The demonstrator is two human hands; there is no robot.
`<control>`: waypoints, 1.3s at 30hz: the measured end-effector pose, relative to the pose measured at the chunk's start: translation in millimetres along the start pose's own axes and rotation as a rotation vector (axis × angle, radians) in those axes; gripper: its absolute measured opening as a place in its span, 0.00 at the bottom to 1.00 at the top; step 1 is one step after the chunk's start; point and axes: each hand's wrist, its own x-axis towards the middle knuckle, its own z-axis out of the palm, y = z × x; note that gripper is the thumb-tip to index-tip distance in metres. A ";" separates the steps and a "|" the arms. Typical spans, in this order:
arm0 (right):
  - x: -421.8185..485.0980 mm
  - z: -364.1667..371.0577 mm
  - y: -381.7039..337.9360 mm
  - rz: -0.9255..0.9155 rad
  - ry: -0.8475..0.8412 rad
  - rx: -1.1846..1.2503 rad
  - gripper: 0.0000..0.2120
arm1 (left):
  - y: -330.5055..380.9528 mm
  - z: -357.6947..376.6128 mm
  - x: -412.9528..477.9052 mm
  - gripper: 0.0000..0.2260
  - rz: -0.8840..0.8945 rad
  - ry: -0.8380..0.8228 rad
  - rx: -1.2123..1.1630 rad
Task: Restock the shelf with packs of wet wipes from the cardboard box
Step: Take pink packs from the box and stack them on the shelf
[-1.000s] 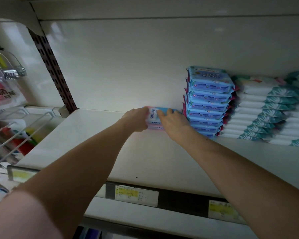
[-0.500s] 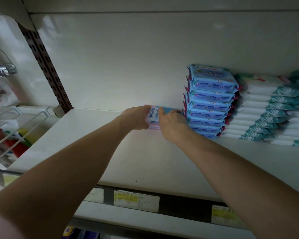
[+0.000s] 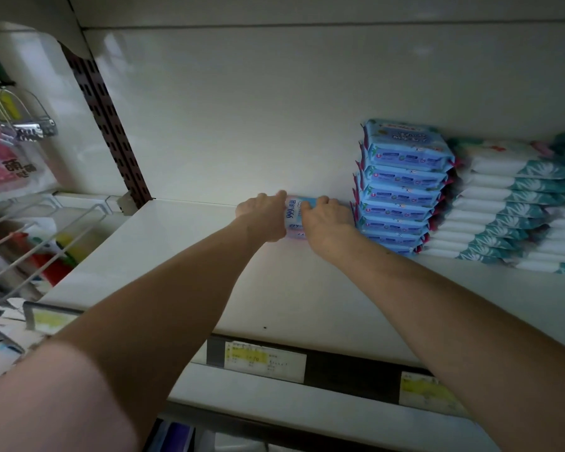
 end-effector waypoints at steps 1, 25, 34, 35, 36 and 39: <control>-5.8 -3.5 2.4 -0.021 0.028 0.010 0.29 | 2.6 -3.8 -3.8 0.24 -0.011 0.014 0.007; -285.1 -9.8 32.9 0.346 -0.197 0.056 0.05 | 123.2 -2.6 -198.8 0.18 0.585 -0.016 0.083; -440.3 34.8 3.6 0.709 -0.312 0.117 0.16 | 174.7 31.4 -331.9 0.15 0.981 -0.128 0.145; -458.9 38.3 2.6 0.747 -0.350 0.146 0.14 | 182.9 34.3 -348.6 0.15 1.019 -0.134 0.153; -478.9 41.9 1.5 0.786 -0.372 0.178 0.10 | 192.5 36.8 -367.1 0.15 1.060 -0.143 0.161; -541.7 58.2 2.0 0.913 -0.395 0.237 0.01 | 223.4 48.2 -420.8 0.12 1.188 -0.179 0.171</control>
